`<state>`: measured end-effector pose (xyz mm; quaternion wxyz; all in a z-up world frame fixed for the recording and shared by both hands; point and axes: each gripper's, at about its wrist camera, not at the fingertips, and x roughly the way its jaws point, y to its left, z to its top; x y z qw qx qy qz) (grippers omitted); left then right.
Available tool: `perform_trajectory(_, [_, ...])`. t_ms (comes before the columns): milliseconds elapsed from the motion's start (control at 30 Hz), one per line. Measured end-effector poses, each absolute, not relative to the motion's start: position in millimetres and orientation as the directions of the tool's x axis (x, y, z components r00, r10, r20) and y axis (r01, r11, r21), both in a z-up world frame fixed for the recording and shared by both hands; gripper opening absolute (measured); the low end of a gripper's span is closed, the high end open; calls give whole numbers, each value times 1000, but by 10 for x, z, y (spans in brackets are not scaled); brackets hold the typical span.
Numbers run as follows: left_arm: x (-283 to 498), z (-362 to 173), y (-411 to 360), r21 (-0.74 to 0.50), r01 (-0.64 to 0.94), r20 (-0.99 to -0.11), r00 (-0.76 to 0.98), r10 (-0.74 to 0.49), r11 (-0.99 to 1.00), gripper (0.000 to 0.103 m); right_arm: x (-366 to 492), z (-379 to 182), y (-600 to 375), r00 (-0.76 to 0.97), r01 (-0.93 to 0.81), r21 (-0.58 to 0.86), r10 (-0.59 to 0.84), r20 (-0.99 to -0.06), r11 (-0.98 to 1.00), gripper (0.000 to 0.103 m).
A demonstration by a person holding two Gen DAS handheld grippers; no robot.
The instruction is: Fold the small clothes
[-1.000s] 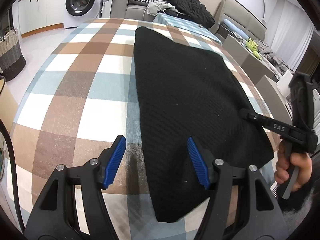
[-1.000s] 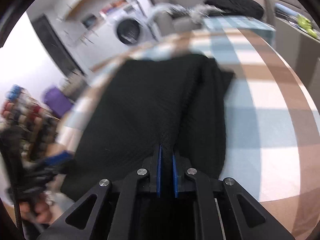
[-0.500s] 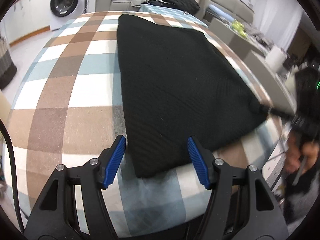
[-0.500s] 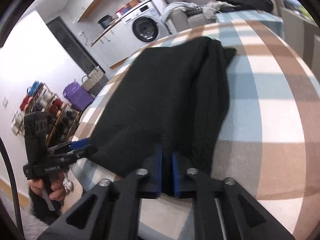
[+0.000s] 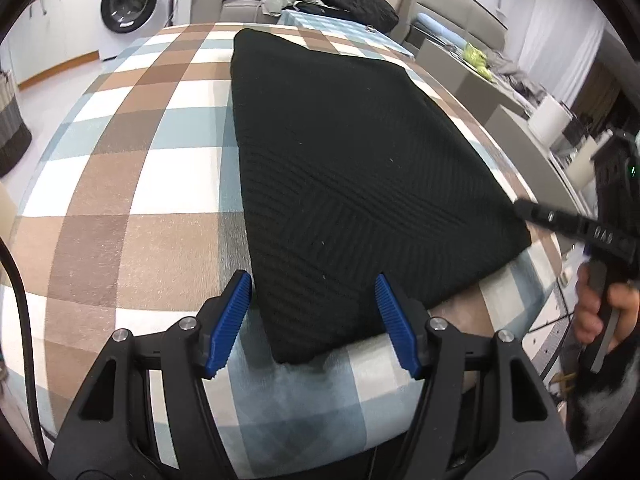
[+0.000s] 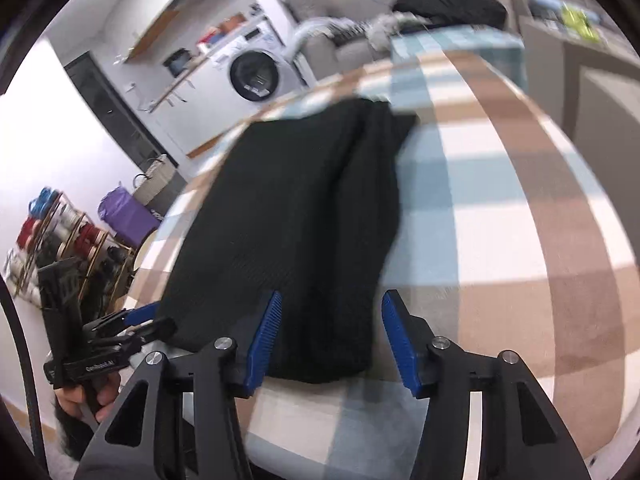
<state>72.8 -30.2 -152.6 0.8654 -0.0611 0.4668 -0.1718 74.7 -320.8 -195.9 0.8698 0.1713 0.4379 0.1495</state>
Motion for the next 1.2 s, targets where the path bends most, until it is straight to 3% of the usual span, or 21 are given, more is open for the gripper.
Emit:
perform_trajectory(67, [765, -1537, -286, -292, 227, -782, 502, -369, 929, 59, 732, -2025, -3197, 553, -108, 466, 442, -706, 878, 54])
perform_trajectory(233, [857, -1555, -231, -320, 198, -764, 524, -375, 927, 22, 754, -2054, -3025, 544, -112, 438, 424, -724, 892, 52])
perform_trajectory(300, [900, -1566, -200, -343, 196, -756, 523, -394, 919, 17, 761, -2054, -2973, 553, -115, 412, 403, -729, 904, 42])
perform_trajectory(433, [981, -1549, -224, -310, 197, -758, 540, -367, 930, 16, 772, -2040, -2901, 558, -129, 392, 394, -731, 911, 33])
perform_trajectory(900, [1886, -1414, -357, -172, 150, -765, 603, -228, 974, 16, 1489, -2011, -2668, 591, -100, 313, 309, -745, 945, 32])
perform_trajectory(1200, [2168, -1446, -386, -151, 149, -755, 621, -211, 977, 16, 1699, -1983, -2640, 607, -110, 259, 271, -747, 960, 34])
